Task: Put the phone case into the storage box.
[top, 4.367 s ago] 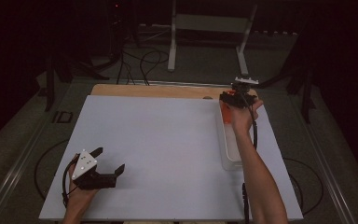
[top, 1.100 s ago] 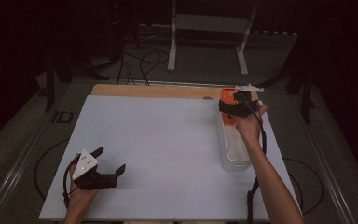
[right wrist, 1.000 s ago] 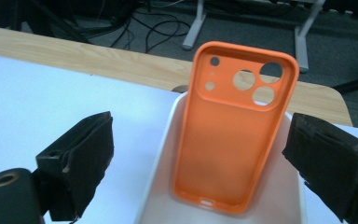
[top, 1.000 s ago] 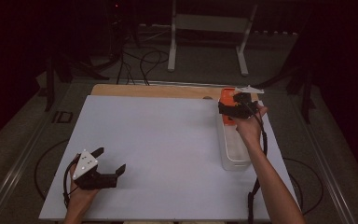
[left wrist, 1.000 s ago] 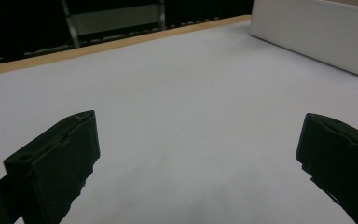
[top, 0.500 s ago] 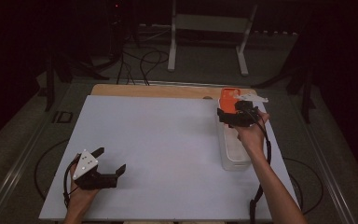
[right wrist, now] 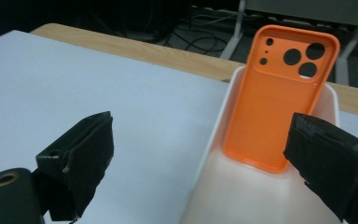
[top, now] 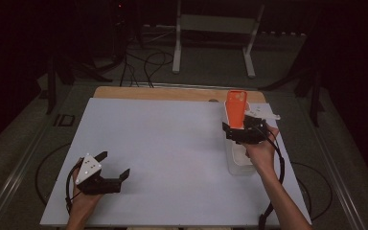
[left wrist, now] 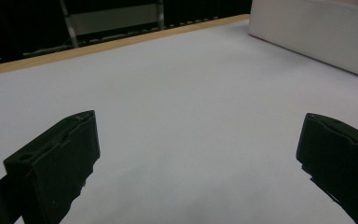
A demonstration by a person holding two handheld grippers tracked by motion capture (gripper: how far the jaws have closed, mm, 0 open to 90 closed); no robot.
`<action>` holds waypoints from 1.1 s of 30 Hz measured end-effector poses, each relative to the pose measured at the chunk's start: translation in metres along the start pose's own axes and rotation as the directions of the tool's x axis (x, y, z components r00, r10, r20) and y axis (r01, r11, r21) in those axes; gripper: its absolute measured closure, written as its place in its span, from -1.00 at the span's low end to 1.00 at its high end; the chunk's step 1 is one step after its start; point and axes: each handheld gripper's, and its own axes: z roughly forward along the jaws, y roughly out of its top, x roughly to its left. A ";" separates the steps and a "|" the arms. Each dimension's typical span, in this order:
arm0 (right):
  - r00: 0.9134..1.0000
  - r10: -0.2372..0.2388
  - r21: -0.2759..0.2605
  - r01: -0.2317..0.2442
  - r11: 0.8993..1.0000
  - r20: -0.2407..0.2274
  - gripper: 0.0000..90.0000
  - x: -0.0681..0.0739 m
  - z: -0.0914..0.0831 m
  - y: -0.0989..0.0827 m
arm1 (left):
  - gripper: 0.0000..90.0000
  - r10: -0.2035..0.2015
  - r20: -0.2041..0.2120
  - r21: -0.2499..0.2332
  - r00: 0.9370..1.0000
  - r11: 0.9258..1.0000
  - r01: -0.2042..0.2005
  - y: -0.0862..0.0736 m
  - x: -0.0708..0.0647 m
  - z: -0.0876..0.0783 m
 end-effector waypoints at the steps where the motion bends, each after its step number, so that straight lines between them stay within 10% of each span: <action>1: 1.000 -0.001 -0.003 0.001 1.000 -0.007 -0.82 0.002 -0.002 0.000 | -1.00 0.000 0.000 -0.001 1.000 1.000 0.000 0.000 0.000 0.000; 10: 0.998 -0.055 -0.038 0.053 0.998 -0.039 -0.82 0.019 -0.020 -0.009 | -1.00 -0.004 -0.002 -0.006 1.000 1.000 0.004 0.000 0.001 -0.001; 33: 0.995 -0.020 -0.103 0.010 0.995 -0.096 -0.82 0.027 -0.055 -0.061 | -1.00 -0.011 -0.002 -0.018 1.000 1.000 0.011 0.002 0.003 -0.003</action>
